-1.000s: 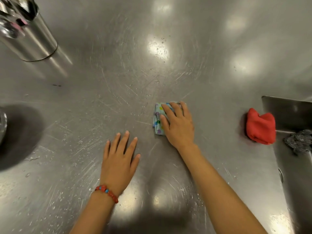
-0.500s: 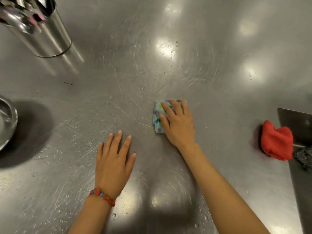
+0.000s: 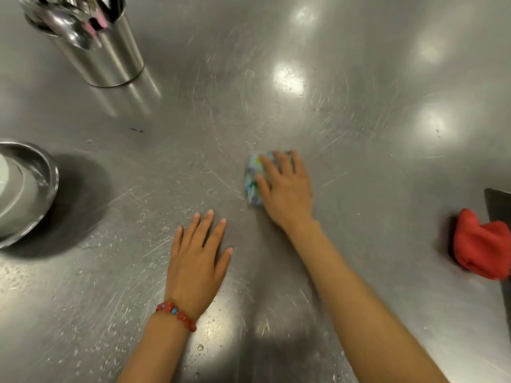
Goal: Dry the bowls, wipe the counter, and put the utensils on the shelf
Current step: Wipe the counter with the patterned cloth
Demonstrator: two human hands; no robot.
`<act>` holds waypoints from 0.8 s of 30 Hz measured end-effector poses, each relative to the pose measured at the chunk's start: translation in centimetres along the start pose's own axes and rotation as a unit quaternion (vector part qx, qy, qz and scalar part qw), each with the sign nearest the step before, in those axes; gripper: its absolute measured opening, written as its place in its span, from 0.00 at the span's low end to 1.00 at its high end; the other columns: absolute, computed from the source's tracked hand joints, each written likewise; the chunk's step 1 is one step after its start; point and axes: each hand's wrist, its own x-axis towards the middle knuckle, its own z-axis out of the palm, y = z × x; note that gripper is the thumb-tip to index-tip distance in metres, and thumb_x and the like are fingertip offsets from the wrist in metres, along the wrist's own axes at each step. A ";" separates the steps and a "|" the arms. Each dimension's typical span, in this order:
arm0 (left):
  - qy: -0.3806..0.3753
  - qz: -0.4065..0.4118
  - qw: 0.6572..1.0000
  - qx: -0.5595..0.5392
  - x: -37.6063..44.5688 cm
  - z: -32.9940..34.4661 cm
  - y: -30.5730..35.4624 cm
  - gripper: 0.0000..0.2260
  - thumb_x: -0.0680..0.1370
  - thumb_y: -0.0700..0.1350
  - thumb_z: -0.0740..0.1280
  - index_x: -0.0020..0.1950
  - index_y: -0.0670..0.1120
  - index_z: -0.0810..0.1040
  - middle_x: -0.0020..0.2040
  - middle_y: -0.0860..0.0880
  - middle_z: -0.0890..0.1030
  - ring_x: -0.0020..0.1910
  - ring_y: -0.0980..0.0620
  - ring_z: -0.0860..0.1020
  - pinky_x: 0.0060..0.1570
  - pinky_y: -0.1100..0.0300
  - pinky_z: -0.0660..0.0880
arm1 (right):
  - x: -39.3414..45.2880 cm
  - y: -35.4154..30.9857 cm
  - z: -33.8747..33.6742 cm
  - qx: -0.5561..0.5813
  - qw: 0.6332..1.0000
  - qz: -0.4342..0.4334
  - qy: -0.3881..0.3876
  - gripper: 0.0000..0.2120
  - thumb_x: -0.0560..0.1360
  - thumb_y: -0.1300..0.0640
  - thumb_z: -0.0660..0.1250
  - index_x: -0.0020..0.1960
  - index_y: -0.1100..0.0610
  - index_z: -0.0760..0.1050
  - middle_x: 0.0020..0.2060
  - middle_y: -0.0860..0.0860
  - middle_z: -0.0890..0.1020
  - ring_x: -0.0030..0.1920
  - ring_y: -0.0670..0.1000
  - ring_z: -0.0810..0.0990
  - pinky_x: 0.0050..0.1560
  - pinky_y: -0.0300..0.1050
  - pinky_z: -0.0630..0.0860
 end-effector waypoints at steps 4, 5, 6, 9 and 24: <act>0.004 -0.019 1.000 0.012 -1.1 -0.4 -1.1 0.30 0.79 0.59 0.43 0.63 0.42 0.74 0.65 0.39 0.74 0.64 0.37 0.71 0.61 0.38 0.67 | -2.7 -1.8 0.0 0.012 0.998 -0.064 -0.012 0.20 0.78 0.47 0.56 0.66 0.52 0.70 0.67 0.53 0.72 0.71 0.60 0.62 0.68 0.54 0.63; 0.003 -0.026 1.000 0.015 -1.5 -0.5 -1.6 0.30 0.79 0.59 0.41 0.63 0.42 0.74 0.64 0.39 0.75 0.64 0.37 0.72 0.60 0.37 0.68 | -1.2 -1.3 -0.1 0.008 0.997 -0.068 -0.022 0.20 0.78 0.47 0.55 0.67 0.52 0.69 0.68 0.53 0.71 0.71 0.59 0.61 0.69 0.53 0.62; 0.002 -0.034 0.999 0.020 -1.9 -0.5 -2.1 0.31 0.79 0.59 0.41 0.63 0.42 0.74 0.64 0.39 0.75 0.63 0.37 0.72 0.59 0.37 0.69 | 0.8 -0.9 -0.1 -0.004 0.998 -0.063 -0.028 0.20 0.79 0.46 0.54 0.68 0.51 0.68 0.69 0.53 0.69 0.71 0.59 0.60 0.70 0.53 0.60; 0.001 -0.057 0.998 0.029 -3.0 -0.6 -3.5 0.31 0.78 0.59 0.41 0.64 0.42 0.74 0.64 0.39 0.75 0.63 0.36 0.72 0.60 0.37 0.68 | 7.1 -1.4 0.5 -0.029 0.999 0.001 -0.016 0.21 0.80 0.47 0.50 0.70 0.52 0.64 0.71 0.54 0.65 0.72 0.59 0.57 0.70 0.52 0.57; 0.004 -0.061 0.998 0.024 -3.7 -0.7 -4.1 0.26 0.76 0.56 0.49 0.63 0.43 0.74 0.65 0.40 0.74 0.64 0.37 0.71 0.61 0.39 0.65 | 3.6 -7.3 2.1 -0.014 0.996 -0.072 -0.044 0.21 0.79 0.46 0.52 0.69 0.51 0.65 0.71 0.52 0.66 0.72 0.58 0.57 0.70 0.52 0.57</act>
